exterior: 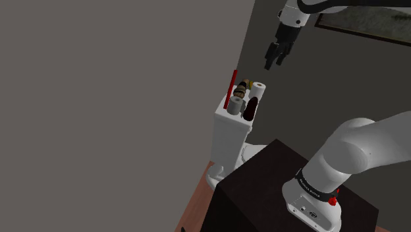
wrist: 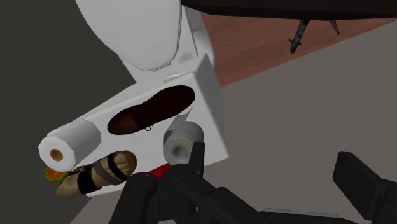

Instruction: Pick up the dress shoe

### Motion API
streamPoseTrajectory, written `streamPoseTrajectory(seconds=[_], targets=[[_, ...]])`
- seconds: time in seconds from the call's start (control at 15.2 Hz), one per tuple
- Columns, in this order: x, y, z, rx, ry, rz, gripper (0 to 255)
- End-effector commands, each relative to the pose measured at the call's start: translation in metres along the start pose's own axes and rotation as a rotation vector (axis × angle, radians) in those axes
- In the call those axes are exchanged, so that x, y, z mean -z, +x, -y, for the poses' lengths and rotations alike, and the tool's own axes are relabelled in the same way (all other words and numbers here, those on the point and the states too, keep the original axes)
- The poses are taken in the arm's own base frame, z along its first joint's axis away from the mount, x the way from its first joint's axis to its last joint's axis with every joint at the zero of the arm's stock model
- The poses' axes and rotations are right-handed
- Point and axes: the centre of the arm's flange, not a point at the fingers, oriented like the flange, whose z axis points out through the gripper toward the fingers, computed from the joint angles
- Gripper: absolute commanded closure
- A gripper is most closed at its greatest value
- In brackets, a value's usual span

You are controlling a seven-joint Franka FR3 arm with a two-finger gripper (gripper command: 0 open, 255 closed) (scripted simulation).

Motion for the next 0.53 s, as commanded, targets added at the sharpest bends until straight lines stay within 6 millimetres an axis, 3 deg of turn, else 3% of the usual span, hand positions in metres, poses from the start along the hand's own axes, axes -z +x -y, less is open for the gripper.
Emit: streamPoseTrajectory(seconds=[0.0,0.46], targets=[[-0.019,0.015,-0.019,-0.004,0.016,0.023,0],[-0.086,0.067,-0.080,-0.018,0.072,0.104,0]])
